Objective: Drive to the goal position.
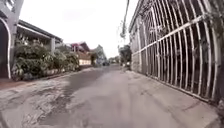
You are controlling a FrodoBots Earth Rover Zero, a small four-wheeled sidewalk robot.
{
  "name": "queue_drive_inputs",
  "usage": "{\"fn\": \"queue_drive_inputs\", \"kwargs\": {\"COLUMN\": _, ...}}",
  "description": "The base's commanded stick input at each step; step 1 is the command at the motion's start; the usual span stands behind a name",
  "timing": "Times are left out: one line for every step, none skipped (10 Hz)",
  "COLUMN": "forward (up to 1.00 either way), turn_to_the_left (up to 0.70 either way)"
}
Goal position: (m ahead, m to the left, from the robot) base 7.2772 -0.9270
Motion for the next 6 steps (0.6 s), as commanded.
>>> {"fn": "queue_drive_inputs", "kwargs": {"forward": 0.70, "turn_to_the_left": 0.00}}
{"fn": "queue_drive_inputs", "kwargs": {"forward": 0.70, "turn_to_the_left": 0.00}}
{"fn": "queue_drive_inputs", "kwargs": {"forward": 0.70, "turn_to_the_left": 0.00}}
{"fn": "queue_drive_inputs", "kwargs": {"forward": 0.70, "turn_to_the_left": 0.00}}
{"fn": "queue_drive_inputs", "kwargs": {"forward": 0.70, "turn_to_the_left": 0.00}}
{"fn": "queue_drive_inputs", "kwargs": {"forward": 0.70, "turn_to_the_left": 0.00}}
